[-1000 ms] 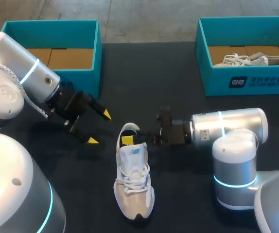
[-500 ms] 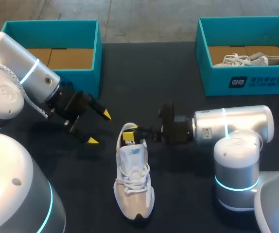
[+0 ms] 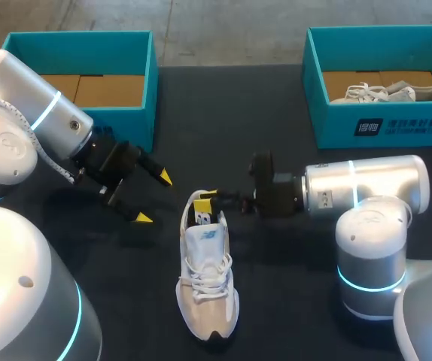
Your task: Take the shoe out of the shoebox, open the shoe tongue, remove and reinsert the insole, then place the shoe into the shoebox
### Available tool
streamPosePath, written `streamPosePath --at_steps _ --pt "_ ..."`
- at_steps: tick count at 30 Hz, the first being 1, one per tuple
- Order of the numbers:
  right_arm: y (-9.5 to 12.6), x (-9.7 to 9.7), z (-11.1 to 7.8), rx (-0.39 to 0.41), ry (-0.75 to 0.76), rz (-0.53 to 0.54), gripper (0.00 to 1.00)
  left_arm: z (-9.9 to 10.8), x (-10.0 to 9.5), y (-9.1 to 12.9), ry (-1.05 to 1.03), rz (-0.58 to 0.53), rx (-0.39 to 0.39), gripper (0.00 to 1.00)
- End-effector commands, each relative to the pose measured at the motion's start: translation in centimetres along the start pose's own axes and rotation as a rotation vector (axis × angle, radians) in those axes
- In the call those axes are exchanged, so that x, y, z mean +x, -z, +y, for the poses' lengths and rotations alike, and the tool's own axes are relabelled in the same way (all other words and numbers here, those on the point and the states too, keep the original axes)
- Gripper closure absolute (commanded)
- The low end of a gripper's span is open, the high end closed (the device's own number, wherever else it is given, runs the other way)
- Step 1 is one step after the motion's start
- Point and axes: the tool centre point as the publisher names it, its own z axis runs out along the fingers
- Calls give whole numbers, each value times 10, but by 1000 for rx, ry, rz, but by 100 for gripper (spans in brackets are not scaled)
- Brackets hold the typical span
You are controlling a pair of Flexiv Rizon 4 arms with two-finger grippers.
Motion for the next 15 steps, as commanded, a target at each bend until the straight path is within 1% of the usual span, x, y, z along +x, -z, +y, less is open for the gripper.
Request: streamPosePath --at_steps 1,8,15 --pt "-1 -1 4 6 0 0 53 0 0 1 0 1 -4 0" --pt "9 -5 7 3 -1 -32 51 0 0 1 0 1 -4 0" --pt "27 -1 9 16 -23 -94 51 0 0 1 0 1 -4 0"
